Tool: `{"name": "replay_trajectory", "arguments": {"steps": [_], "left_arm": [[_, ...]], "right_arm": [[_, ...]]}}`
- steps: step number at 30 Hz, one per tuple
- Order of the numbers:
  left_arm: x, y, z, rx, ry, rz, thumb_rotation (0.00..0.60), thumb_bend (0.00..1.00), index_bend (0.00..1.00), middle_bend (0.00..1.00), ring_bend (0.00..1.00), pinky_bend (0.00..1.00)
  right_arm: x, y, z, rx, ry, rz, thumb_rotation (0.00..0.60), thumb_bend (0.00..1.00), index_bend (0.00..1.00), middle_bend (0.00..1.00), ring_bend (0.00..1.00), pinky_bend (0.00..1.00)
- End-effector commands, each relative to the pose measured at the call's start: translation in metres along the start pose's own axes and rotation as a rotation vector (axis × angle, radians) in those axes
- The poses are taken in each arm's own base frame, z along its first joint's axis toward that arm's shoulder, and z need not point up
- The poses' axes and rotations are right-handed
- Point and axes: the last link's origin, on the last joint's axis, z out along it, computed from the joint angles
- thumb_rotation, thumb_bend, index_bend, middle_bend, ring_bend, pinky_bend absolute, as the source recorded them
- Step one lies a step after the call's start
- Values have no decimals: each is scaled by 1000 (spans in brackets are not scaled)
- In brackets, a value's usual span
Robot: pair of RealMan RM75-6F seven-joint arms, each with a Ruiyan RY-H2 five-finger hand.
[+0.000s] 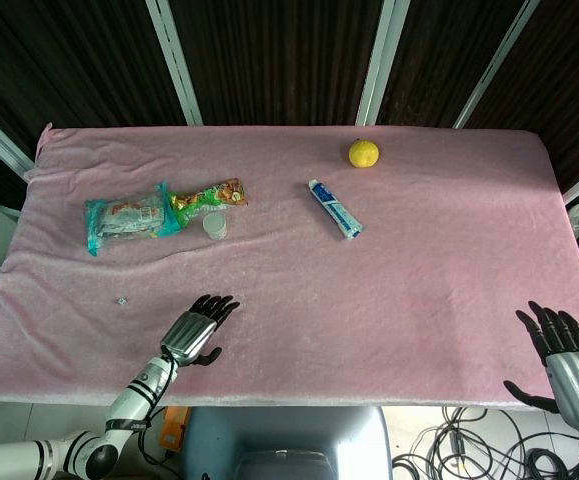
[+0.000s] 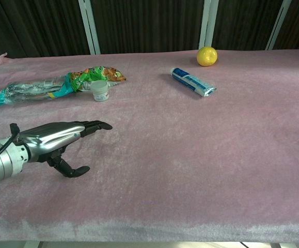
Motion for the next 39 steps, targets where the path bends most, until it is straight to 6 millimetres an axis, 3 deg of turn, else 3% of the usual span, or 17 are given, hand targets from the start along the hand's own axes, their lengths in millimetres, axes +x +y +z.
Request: {"name": "replay_trajectory", "arguments": {"steps": [1, 7, 11, 14, 21, 27, 39], "left_arm": [[0, 1, 0, -1, 7, -1, 600, 374, 0, 0, 0, 0], [9, -4, -2, 15, 68, 33, 600, 373, 0, 0, 0, 0], [24, -30, -7, 107, 145, 129, 600, 375, 15, 0, 0, 0], [34, -56, -12, 214, 162, 186, 600, 384, 109, 5, 0, 0], [51, -111, -24, 388, 172, 103, 600, 395, 367, 45, 0, 0], [44, -132, -22, 445, 177, 125, 600, 396, 423, 76, 6, 18], [30, -149, -23, 485, 138, 96, 600, 397, 443, 81, 8, 23]], "right_arm": [[1, -1, -2, 4, 1, 4, 600, 279, 0, 0, 0, 0], [2, -1, -3, 9, 5, 7, 600, 279, 0, 0, 0, 0], [2, 0, -4, 11, 0, 10, 600, 280, 0, 0, 0, 0], [2, 0, -6, 14, 0, 8, 600, 279, 0, 0, 0, 0], [3, 1, -7, -4, -3, 3, 600, 280, 0, 0, 0, 0], [6, 1, -6, -2, 14, 12, 600, 280, 0, 0, 0, 0], [6, 2, -6, -3, 19, 14, 600, 279, 0, 0, 0, 0]]}}
